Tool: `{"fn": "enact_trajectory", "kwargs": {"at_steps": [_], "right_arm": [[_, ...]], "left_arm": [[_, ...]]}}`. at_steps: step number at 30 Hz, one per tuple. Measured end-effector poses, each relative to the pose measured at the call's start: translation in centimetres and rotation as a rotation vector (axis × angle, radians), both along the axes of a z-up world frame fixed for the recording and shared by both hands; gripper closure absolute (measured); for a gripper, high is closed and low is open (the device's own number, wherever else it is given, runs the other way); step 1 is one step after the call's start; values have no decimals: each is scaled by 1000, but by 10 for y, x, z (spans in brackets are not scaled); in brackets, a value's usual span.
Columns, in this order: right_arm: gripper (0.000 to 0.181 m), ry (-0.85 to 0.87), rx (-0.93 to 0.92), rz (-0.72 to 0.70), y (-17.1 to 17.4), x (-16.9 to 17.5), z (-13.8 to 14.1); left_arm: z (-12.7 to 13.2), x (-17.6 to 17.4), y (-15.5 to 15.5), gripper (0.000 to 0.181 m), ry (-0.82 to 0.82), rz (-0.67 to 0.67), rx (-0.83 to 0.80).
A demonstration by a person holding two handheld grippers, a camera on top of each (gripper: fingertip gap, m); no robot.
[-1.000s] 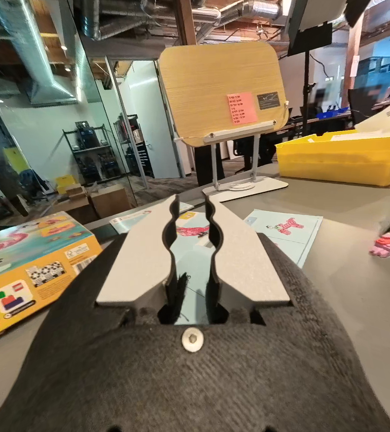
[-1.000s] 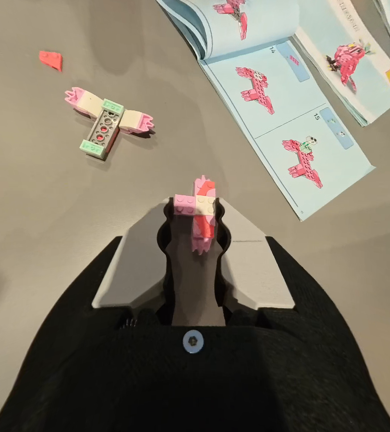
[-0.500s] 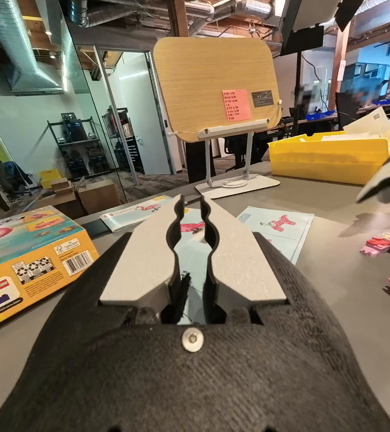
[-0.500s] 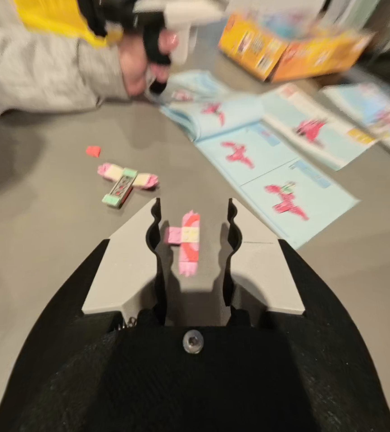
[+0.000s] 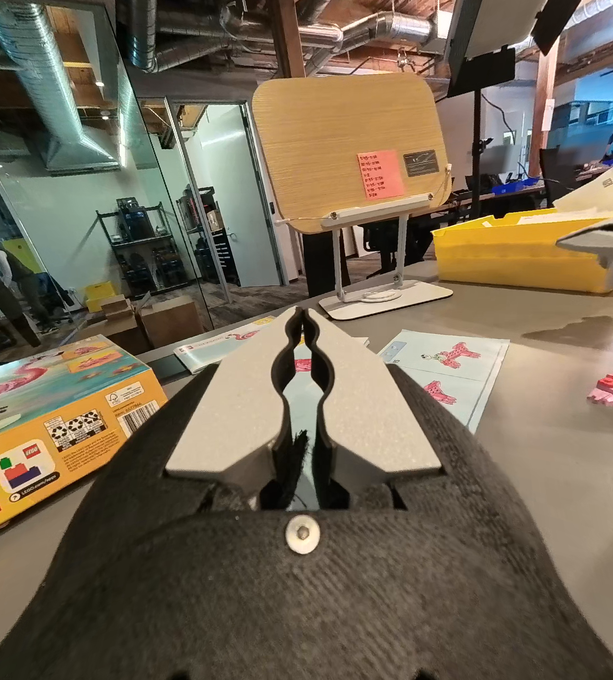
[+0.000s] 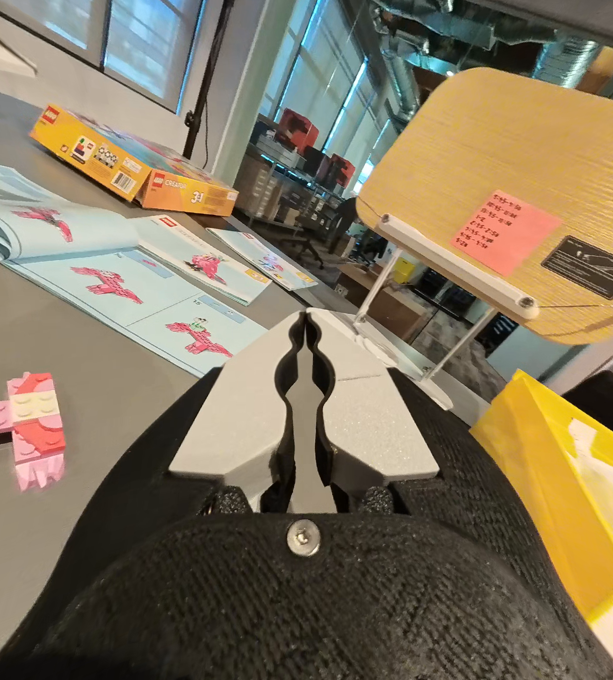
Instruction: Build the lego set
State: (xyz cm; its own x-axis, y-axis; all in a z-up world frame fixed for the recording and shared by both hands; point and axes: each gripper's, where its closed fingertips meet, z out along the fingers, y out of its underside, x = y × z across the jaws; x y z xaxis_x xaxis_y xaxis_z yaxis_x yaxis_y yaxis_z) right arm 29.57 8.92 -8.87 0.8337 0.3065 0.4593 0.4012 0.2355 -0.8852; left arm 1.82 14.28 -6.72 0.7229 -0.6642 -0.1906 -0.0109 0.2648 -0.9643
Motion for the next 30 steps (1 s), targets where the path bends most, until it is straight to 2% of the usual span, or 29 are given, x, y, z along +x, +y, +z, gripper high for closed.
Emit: {"fn": "enact_trajectory", "kwargs": {"at_steps": [7,16,30], "right_arm": [[181,89,-25,-35,4,16,1],[181,71,-29,1,2,9,-1],[181,63,-24,-48,3,15,-2]], "left_arm": [[-1,0,0,181,-1,-7,-10],[-2,1,1,181,7,-1,-8],[0,-3,3,181,-11,17,-4]]}}
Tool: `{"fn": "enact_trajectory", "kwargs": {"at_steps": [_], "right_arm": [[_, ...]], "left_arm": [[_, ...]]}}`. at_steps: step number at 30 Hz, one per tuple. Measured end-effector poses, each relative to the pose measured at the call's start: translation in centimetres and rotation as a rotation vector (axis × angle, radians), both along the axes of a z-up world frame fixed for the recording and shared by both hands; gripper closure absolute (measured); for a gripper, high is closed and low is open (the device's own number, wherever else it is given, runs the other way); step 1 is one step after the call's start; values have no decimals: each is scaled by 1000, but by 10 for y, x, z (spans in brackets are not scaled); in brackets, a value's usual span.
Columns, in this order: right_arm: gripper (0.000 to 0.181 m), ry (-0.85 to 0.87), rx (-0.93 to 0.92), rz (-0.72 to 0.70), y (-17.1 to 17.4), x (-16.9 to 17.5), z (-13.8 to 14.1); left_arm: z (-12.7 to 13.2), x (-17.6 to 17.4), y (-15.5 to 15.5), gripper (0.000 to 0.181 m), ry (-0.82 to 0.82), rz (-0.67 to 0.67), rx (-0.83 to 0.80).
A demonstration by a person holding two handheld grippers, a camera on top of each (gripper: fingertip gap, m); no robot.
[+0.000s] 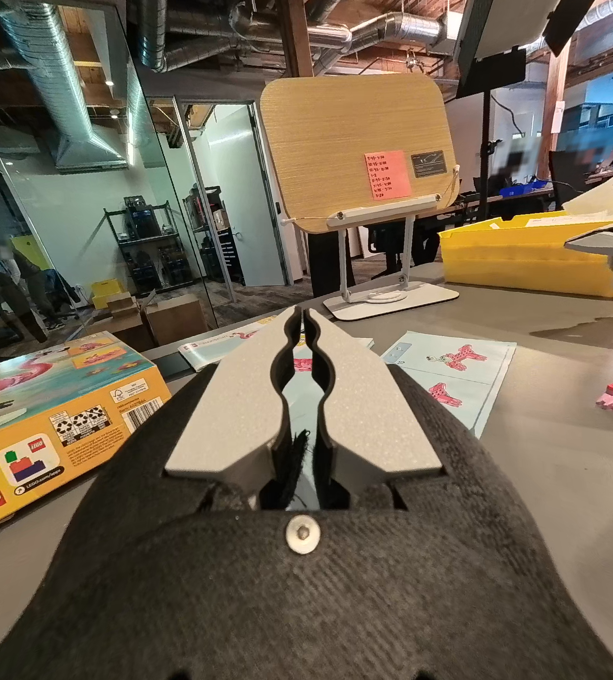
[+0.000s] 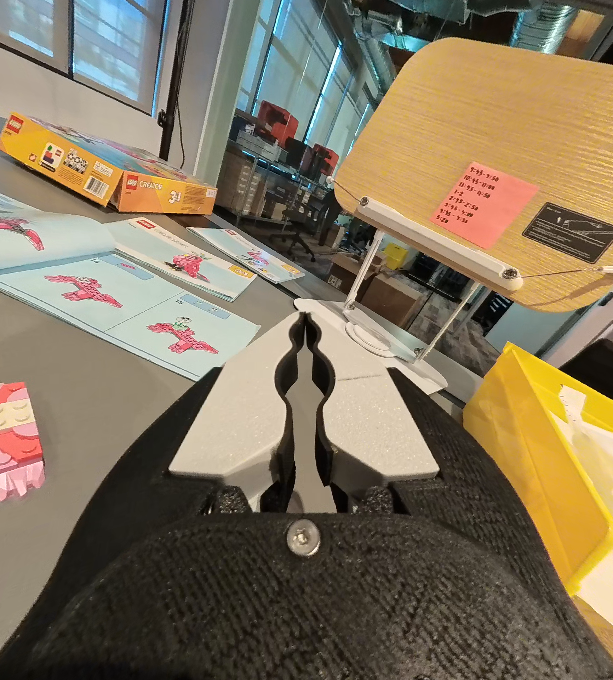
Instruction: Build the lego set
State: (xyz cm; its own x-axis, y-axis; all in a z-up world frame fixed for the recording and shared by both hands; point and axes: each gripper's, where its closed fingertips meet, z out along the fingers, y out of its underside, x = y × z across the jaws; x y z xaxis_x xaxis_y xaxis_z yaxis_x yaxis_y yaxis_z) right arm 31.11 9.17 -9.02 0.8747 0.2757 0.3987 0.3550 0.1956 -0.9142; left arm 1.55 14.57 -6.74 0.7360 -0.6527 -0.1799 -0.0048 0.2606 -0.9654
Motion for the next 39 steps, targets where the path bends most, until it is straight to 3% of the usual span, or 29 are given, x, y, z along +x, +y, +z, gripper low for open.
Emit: {"fn": "enact_trajectory", "kwargs": {"at_steps": [12,39], "right_arm": [[181,-29,-9,8,0,-4,-3],[181,-4,-24,24,1,-4,-3]], "left_arm": [[-8,18,-9,179,129,-25,33],[-11,20,-9,181,156,-31,40]]}}
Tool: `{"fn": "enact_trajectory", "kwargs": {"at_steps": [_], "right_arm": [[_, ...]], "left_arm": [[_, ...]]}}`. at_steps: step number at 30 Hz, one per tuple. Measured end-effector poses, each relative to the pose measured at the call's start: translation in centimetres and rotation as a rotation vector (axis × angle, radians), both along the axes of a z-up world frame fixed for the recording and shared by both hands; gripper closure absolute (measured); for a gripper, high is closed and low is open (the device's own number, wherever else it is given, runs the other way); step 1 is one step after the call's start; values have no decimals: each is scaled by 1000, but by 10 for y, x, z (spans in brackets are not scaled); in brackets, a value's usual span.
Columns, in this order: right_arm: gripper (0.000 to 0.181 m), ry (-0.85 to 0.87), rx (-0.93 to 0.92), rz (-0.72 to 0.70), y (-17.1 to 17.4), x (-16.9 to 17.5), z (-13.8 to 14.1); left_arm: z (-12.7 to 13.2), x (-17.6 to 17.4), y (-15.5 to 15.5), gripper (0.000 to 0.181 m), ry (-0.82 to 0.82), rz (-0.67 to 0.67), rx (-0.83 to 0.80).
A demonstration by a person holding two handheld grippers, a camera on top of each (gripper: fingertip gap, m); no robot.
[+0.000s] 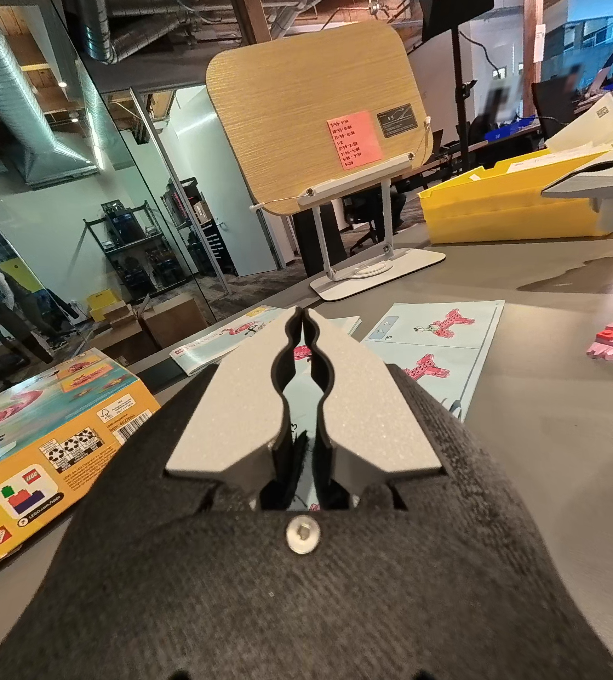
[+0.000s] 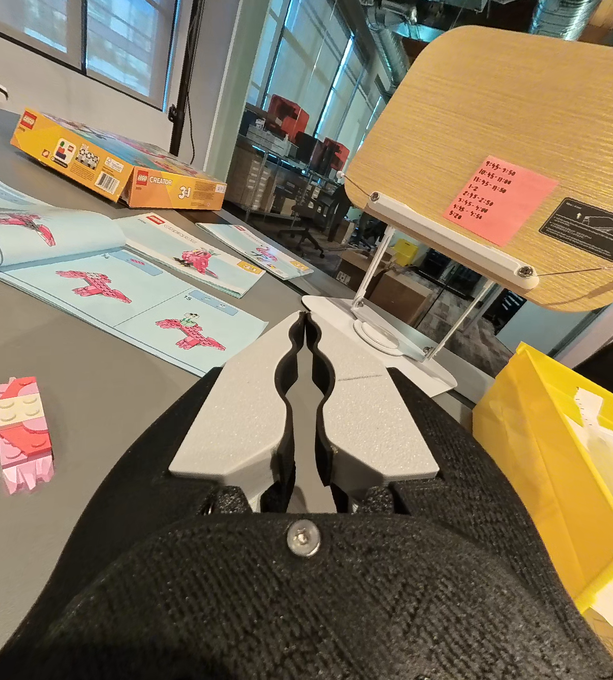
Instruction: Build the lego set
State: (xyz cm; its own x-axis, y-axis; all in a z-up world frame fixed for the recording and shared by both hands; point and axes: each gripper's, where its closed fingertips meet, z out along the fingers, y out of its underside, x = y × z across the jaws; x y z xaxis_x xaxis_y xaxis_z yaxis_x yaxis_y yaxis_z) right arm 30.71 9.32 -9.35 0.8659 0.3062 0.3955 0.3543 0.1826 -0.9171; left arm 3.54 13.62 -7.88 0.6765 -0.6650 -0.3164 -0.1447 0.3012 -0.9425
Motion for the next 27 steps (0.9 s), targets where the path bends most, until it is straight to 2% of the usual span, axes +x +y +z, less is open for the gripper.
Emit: {"fn": "enact_trajectory", "kwargs": {"at_steps": [5,11,27], "right_arm": [[181,-1,-1,3,0,0,0],[181,18,-26,12,0,-1,-2],[181,19,-23,9,0,0,-2]], "left_arm": [[2,-1,0,181,-4,10,12],[25,-19,-4,181,-72,103,146],[25,-23,0,181,-103,112,122]]}}
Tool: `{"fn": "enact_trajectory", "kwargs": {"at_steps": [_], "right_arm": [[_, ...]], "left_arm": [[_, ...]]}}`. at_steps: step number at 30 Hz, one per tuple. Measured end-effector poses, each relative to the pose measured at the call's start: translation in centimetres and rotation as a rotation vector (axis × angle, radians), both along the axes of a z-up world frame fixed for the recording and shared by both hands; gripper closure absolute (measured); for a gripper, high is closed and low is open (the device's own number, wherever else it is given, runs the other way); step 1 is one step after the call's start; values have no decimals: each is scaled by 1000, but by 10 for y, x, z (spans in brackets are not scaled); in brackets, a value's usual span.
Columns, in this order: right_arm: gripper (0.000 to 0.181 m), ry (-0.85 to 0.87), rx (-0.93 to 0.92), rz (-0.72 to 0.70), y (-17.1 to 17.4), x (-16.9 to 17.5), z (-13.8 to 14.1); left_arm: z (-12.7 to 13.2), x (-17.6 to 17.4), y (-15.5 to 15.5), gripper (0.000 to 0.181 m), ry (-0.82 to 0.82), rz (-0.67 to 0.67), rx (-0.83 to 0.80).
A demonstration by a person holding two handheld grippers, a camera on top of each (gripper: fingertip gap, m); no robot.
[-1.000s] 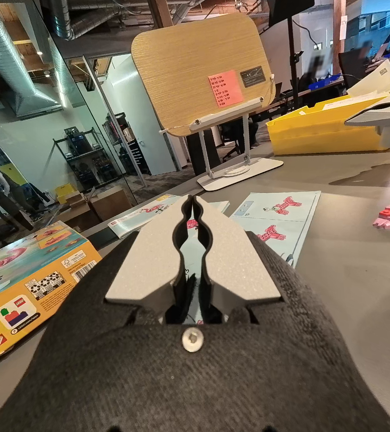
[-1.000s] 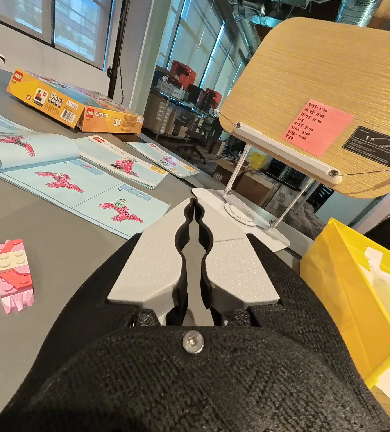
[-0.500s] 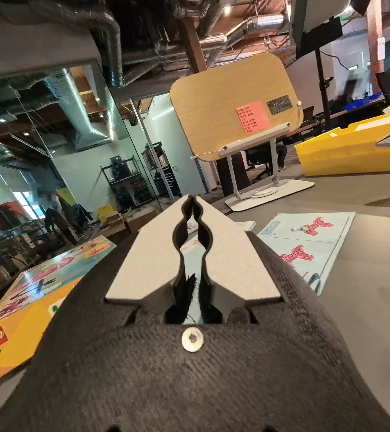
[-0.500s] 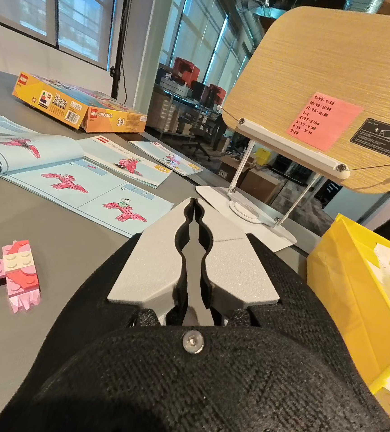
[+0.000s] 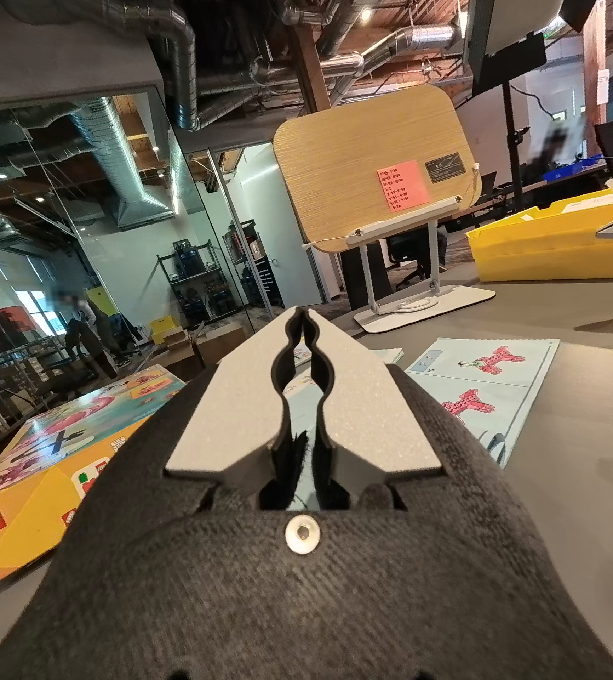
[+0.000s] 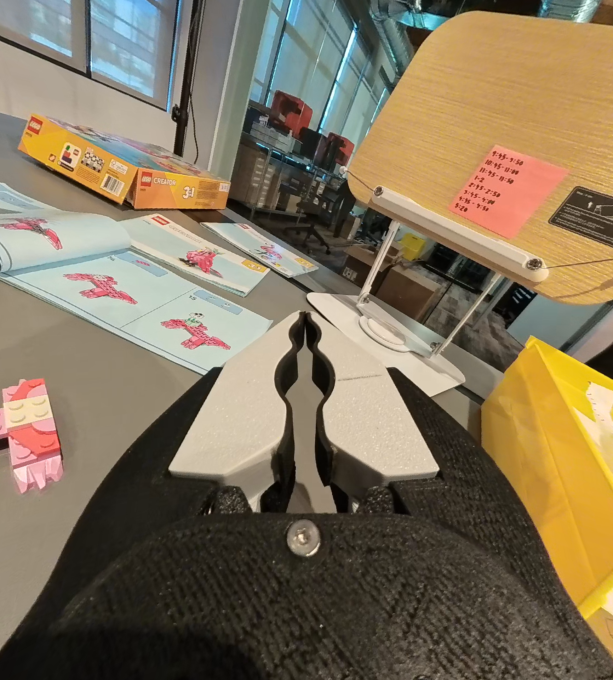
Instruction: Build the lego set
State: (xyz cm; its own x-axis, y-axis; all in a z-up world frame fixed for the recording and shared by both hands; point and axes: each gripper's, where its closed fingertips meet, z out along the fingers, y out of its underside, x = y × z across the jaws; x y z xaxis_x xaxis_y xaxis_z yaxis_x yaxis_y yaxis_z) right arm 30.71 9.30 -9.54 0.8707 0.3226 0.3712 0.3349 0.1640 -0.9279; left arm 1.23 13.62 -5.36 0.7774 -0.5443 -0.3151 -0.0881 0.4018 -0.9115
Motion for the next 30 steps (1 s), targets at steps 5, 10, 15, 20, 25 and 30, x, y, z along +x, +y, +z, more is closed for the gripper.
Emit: {"fn": "enact_trajectory", "kwargs": {"at_steps": [5,10,15,20,25,30], "right_arm": [[181,-7,0,1,0,-1,-1],[181,-7,0,0,0,-1,-1],[181,-7,-1,2,0,-1,-1],[181,-9,-2,4,0,-1,-1],[181,-13,-2,5,0,-2,-2],[181,-15,-2,7,1,-2,-2]], "left_arm": [[1,-3,1,181,-20,3,-8],[0,-3,3,181,-28,-3,-23],[-2,-1,3,181,-25,-13,-33],[-4,0,4,181,-24,-22,-48],[-4,1,4,181,-22,-27,-53],[-5,2,5,181,-21,-32,-59]]}}
